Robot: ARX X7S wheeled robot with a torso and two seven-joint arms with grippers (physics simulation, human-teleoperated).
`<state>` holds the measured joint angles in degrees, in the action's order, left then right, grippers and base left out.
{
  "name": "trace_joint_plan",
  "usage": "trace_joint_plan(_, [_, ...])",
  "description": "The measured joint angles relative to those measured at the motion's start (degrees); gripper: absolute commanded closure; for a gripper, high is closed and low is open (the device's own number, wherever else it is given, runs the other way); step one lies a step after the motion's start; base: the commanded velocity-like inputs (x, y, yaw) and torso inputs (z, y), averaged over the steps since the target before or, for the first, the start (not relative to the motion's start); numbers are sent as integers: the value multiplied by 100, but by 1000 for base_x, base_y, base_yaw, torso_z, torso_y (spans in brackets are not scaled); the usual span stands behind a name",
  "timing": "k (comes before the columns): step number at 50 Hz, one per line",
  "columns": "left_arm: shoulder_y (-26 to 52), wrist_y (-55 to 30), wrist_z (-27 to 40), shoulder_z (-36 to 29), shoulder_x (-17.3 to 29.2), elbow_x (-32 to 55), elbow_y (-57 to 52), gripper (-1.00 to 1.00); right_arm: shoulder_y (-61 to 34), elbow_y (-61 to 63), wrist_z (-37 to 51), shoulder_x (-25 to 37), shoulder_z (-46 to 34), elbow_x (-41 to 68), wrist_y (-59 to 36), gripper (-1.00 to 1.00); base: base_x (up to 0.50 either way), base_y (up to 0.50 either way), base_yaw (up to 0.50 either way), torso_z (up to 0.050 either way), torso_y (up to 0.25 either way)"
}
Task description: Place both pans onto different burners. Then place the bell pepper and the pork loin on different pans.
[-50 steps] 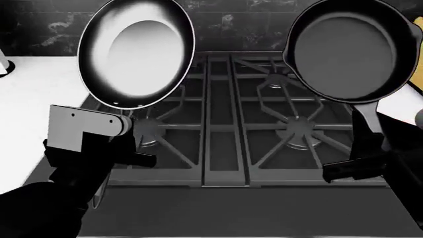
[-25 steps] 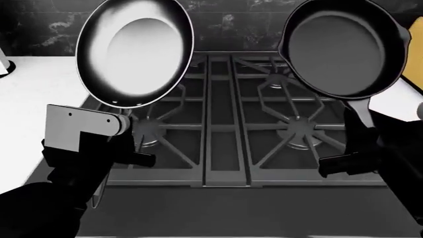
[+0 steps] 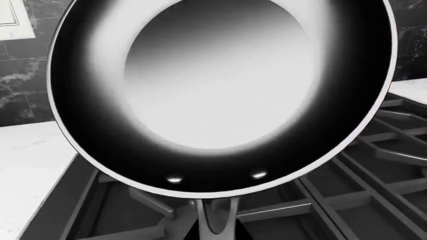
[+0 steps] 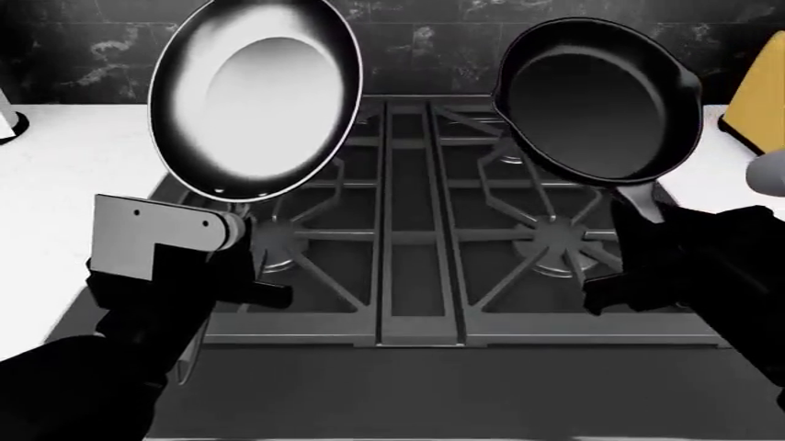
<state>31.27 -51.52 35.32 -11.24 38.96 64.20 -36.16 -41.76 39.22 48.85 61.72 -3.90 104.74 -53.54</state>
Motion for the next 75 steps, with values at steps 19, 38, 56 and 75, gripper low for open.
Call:
trace_joint_plan(19, [80,79,-46,-88,-88,-106,108,100,-289,-228,45,115,-287,372,-190,100,0,0,0,1,3])
trace_joint_plan(38, [83,173,-109,-110,-105,-158,164,100,19,-134,172,237,-310,656,-134,100,0,0,0,1,3])
trace_joint_plan(56, [70,252,-188,-169,-129,-234,247,100,415,-72,199,281,-253,670,-47,100,0,0,0,1,3])
trace_joint_plan(75, [95,292,-243,-222,-138,-274,333,100,408,-180,258,236,-452,690,-134,100,0,0,0,1,3])
